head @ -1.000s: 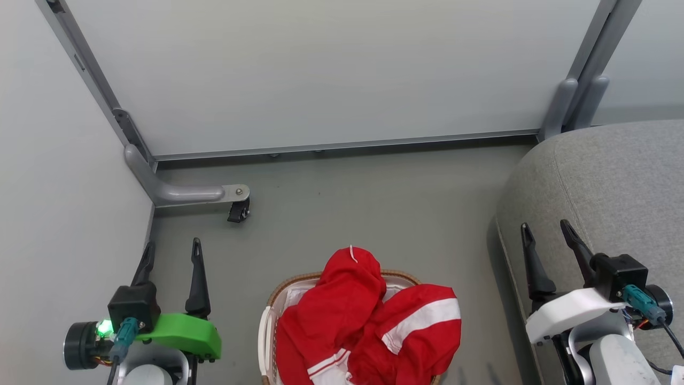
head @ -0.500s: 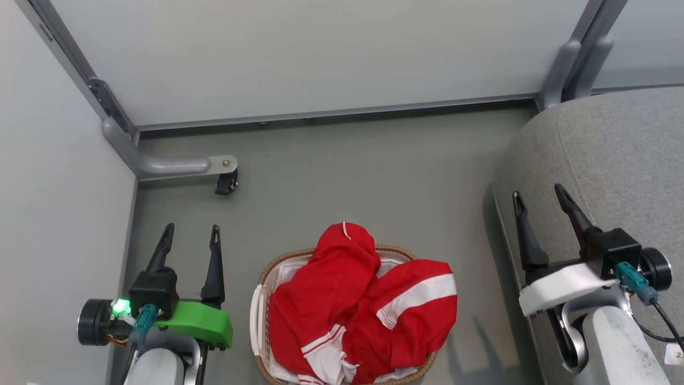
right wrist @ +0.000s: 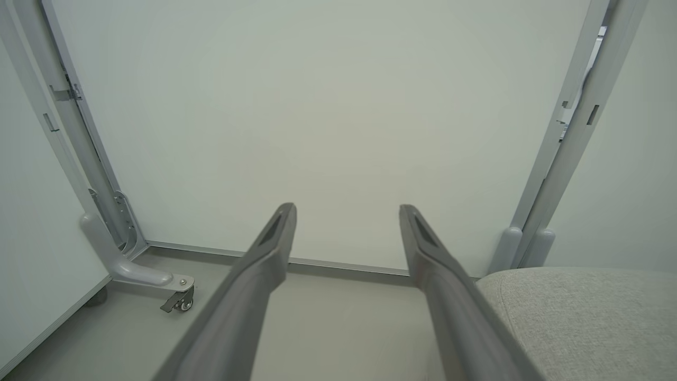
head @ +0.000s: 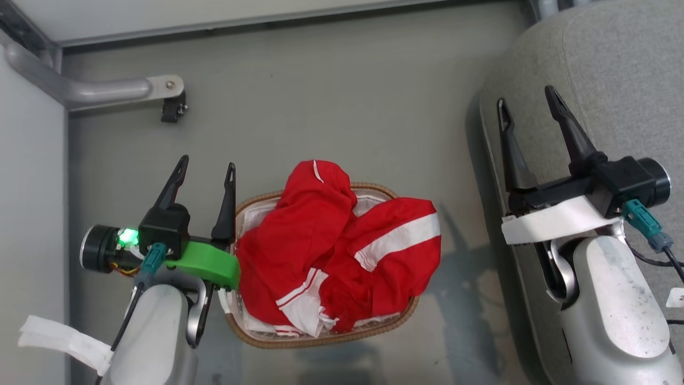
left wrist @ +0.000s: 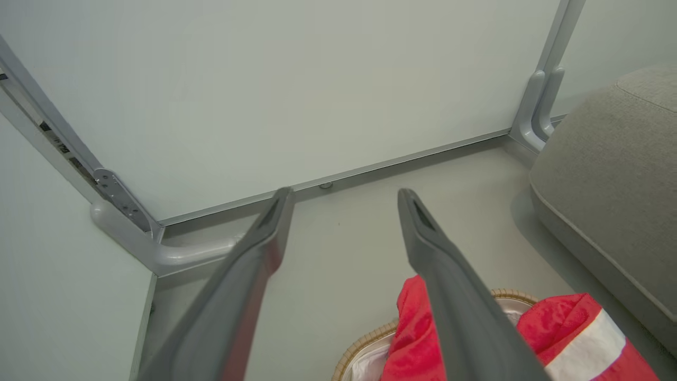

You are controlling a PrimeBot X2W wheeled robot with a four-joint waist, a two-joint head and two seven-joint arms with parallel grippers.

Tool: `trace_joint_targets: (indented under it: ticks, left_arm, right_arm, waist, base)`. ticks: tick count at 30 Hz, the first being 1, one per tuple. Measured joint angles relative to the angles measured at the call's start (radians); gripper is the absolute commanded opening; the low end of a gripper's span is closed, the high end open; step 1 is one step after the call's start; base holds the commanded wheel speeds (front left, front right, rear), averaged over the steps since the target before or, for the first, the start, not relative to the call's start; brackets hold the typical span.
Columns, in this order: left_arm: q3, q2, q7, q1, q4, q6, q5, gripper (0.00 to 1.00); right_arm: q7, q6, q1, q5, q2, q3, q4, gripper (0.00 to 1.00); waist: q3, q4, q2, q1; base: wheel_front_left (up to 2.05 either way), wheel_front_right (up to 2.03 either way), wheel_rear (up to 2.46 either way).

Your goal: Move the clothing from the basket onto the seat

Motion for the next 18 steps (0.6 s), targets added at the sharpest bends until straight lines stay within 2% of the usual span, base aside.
trace_joint_targets:
  ticks: [18]
  left_arm:
    - [-0.132,0.076,0.0,-0.193,0.093,-0.013,0.008,1.0]
  right_arm:
    - [0.0,0.0,-0.116,0.105,-0.001,0.072,-0.112,1.0]
  waist:
    - [0.32,-0.134,0.0,0.0001]
  base:
    - [0.0,0.0,0.0]
